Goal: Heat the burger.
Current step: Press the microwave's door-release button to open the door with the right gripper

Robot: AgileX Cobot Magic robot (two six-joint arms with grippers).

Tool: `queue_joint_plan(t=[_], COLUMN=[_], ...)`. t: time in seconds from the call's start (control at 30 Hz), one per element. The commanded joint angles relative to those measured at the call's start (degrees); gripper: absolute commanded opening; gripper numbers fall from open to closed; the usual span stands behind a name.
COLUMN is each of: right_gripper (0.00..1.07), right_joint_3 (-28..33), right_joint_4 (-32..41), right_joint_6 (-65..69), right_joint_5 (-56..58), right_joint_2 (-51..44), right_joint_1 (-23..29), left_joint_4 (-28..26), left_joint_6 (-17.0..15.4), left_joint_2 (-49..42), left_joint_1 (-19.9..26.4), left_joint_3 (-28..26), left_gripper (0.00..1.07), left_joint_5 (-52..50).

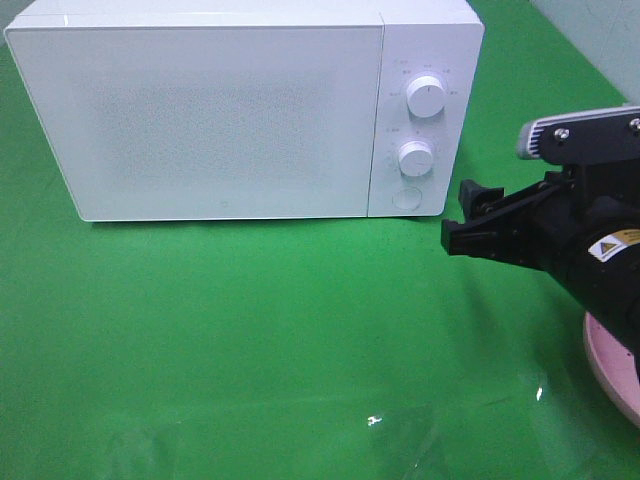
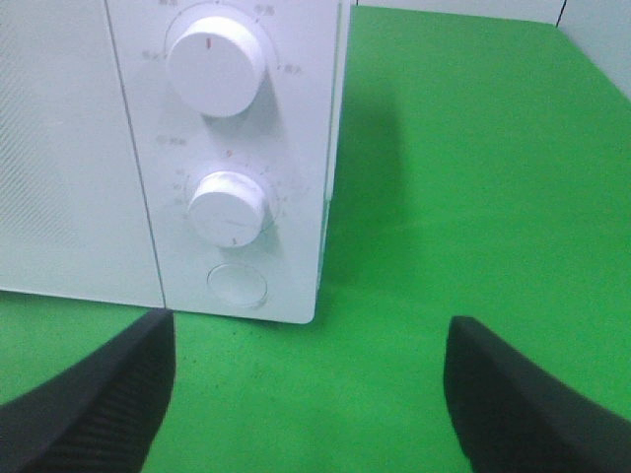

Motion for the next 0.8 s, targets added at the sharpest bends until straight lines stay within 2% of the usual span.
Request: queue_joint_plan(t=[0.03,0.17,0.5,0.6,0.63,0.67,0.7,0.73,0.77,0.8], right_gripper=[0.72,0.72,0.72,0.69,0.66,0.66,0.62,0.62,0.58,0.58], right_joint_3=[0.0,0.0,0.0,0.0,0.0,0.0,0.0,0.0,0.0,0.0], right_joint_4=[3.8,5.0,5.1,5.1,5.1,5.1,5.1,5.1,5.1,5.1], right_joint_6=[-0.5,0.9,4.6,11.7,18.5,18.5,25.1,25.1,32.4,32.4], right_joint_5=[-2.4,-2.6,-4.2,-7.0,-8.9,-8.9,-10.0,-10.0,-9.9,-9.9], right_joint_2=[3.0,4.6,6.2,6.2,6.2,6.2,6.2,6.2,6.2,6.2], right_joint_1=[4.4,6.1,6.4,6.4,6.4,6.4,6.4,6.4,6.4,6.4], left_joint_4=[-0.3,-0.3,-0.3,-0.3,-0.3,-0.3,-0.3,-0.3,-0.3,-0.3], left_joint_6=[0.2,0.2,0.2,0.2,0.2,0.2,0.2,0.2,0.2,0.2], left_joint_2=[-1.0,-1.0,-1.0,-1.0,-1.0,-1.0,-1.0,-1.0,-1.0,-1.0], left_joint_1=[0.2,0.2,0.2,0.2,0.2,0.2,0.2,0.2,0.2,0.2], left_joint_3=[0.1,0.1,0.1,0.1,0.1,0.1,0.1,0.1,0.1,0.1], left_gripper=[1.0,1.0,1.0,1.0,1.0,1.0,1.0,1.0,1.0,1.0], left_joint_5=[-0.2,-0.2,-0.2,-0.2,-0.2,-0.2,-0.2,-0.2,-0.2,-0.2])
